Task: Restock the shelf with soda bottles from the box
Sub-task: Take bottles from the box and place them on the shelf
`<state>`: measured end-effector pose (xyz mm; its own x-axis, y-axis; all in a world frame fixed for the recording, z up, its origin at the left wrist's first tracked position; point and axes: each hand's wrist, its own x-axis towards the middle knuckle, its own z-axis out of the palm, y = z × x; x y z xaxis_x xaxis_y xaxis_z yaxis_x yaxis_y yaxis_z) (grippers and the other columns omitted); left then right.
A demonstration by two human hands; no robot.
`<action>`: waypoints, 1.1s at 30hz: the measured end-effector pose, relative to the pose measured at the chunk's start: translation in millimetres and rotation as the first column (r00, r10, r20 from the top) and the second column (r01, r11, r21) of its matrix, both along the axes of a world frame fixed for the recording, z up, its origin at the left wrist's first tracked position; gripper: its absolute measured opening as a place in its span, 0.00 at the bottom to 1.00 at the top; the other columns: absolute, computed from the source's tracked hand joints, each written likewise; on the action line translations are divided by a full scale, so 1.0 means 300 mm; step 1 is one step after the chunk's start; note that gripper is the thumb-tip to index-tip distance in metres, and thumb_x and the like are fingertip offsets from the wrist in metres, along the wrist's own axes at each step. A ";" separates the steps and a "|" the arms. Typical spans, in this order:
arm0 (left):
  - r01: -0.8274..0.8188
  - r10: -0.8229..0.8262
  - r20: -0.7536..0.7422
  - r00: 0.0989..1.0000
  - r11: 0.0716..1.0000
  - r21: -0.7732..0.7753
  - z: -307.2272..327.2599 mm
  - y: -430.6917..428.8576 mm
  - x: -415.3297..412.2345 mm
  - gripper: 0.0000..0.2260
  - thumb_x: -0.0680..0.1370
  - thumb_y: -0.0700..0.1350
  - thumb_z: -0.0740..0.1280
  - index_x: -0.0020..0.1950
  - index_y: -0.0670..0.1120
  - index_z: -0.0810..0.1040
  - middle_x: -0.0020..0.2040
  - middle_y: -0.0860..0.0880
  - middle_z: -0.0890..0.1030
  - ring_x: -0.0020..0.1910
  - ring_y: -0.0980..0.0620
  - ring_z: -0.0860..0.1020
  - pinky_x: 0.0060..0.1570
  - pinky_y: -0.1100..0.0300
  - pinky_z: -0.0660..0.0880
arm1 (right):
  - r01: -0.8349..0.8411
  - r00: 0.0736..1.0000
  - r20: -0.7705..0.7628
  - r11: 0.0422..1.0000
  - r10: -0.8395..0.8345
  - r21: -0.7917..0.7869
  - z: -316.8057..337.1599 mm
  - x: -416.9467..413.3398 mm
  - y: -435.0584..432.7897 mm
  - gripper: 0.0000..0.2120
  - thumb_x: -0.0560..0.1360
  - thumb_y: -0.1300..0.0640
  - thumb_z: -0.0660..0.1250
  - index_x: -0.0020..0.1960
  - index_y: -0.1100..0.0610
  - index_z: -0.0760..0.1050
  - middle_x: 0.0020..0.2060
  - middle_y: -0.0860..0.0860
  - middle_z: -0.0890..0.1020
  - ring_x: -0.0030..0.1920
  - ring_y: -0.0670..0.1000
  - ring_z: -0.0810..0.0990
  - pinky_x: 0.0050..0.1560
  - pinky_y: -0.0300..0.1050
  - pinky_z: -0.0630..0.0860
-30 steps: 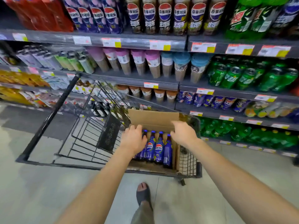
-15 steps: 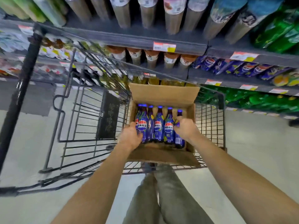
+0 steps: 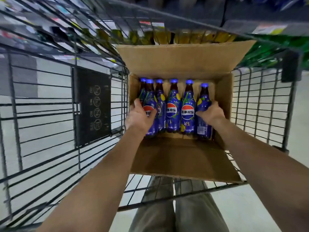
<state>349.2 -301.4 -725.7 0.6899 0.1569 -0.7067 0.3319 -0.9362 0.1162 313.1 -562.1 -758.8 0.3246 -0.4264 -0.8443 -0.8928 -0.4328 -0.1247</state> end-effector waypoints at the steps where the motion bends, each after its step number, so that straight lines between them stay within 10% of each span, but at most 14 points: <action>1: -0.009 0.009 0.001 1.000 1.000 -0.009 -0.020 0.001 0.000 0.40 0.78 0.66 0.66 0.81 0.46 0.55 0.73 0.41 0.72 0.68 0.39 0.75 0.61 0.43 0.77 | 0.024 1.000 0.007 1.000 -0.024 0.004 -0.021 -0.005 -0.009 0.40 0.72 0.52 0.78 0.75 0.60 0.60 0.69 0.60 0.75 0.68 0.62 0.75 0.61 0.52 0.74; 12: -0.179 0.200 0.100 0.975 0.966 -0.186 -0.093 -0.032 -0.020 0.41 0.71 0.59 0.78 0.79 0.47 0.65 0.68 0.43 0.73 0.66 0.43 0.76 0.66 0.50 0.75 | 0.182 0.971 0.140 0.977 -0.196 0.110 -0.050 -0.029 -0.032 0.38 0.64 0.58 0.83 0.68 0.54 0.69 0.58 0.53 0.81 0.58 0.56 0.81 0.61 0.56 0.79; 18: -0.128 0.225 0.196 0.955 0.902 -0.413 0.023 -0.042 -0.059 0.41 0.68 0.59 0.80 0.77 0.56 0.66 0.65 0.51 0.80 0.61 0.53 0.79 0.66 0.57 0.75 | 0.066 0.920 0.366 0.974 -0.144 0.217 0.070 -0.076 -0.009 0.40 0.68 0.61 0.81 0.75 0.53 0.67 0.58 0.48 0.81 0.56 0.48 0.79 0.59 0.41 0.75; 25: -0.078 0.297 0.197 0.935 0.711 -0.699 0.275 -0.140 -0.072 0.38 0.64 0.57 0.82 0.71 0.58 0.71 0.57 0.57 0.85 0.54 0.59 0.84 0.60 0.52 0.81 | -0.020 0.805 0.575 0.962 -0.145 0.271 0.391 -0.091 0.035 0.47 0.56 0.43 0.83 0.72 0.47 0.69 0.57 0.46 0.84 0.57 0.47 0.84 0.65 0.52 0.78; 33: 0.171 0.236 0.367 0.900 0.582 -0.795 0.742 -0.296 -0.089 0.37 0.67 0.50 0.83 0.71 0.63 0.70 0.50 0.71 0.82 0.48 0.63 0.83 0.56 0.59 0.81 | 0.006 0.613 0.782 0.990 -0.116 0.142 0.910 -0.180 -0.087 0.46 0.59 0.47 0.84 0.73 0.51 0.70 0.59 0.46 0.83 0.54 0.46 0.83 0.64 0.51 0.78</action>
<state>322.5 -390.1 -503.2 0.9312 -0.2954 -0.2137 0.0921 -0.3764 0.9219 259.0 -588.2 -485.9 0.8635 -0.3901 -0.3198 -0.4514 -0.3148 -0.8349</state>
